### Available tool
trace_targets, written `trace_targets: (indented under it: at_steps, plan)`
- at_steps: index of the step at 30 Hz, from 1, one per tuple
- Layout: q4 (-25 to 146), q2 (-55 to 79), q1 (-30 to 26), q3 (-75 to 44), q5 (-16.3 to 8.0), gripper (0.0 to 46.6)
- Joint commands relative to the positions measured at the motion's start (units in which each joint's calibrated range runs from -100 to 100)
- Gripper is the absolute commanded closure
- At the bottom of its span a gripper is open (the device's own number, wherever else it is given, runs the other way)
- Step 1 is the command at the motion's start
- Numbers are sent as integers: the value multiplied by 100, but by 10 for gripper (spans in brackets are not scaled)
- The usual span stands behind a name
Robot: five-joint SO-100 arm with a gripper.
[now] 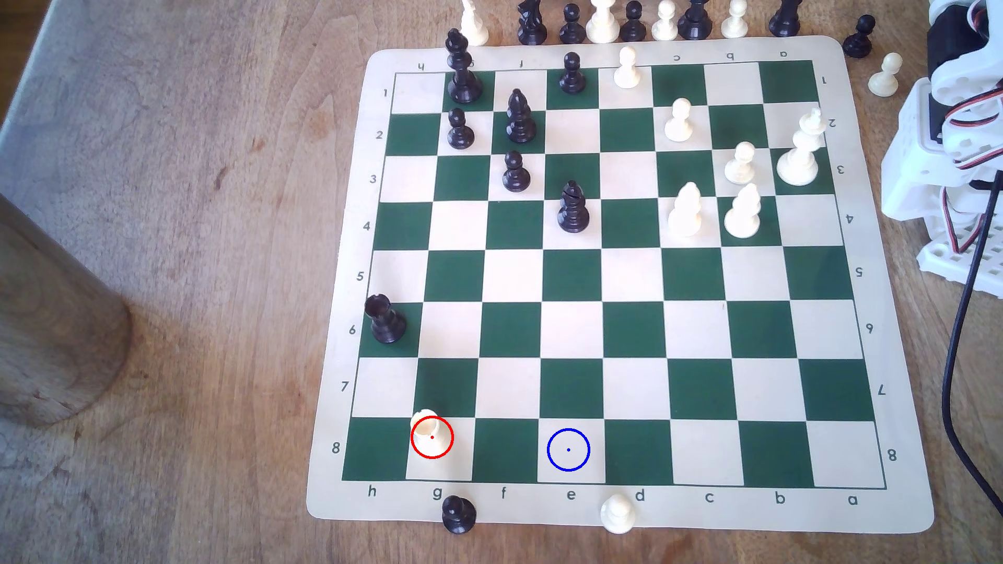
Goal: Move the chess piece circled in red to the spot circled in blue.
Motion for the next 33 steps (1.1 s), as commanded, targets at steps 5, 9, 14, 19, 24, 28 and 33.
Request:
trace_targets:
  at_steps: [5, 9, 14, 19, 24, 28, 33]
  plan:
    - [1207, -28, -978, -73, 20, 464]
    - [3091, -28, -1595, -517, 10, 464]
    - [5220, -28, -1650, -726, -5, 464]
    - [7562, -20, -1775, -971, -5, 464]
    - [9487, -11, -1760, -1415, 15, 464]
    - [11264, -11, -1791, -1950, 20, 458]
    - [13099, 362, -1932, -2611, 103, 464]
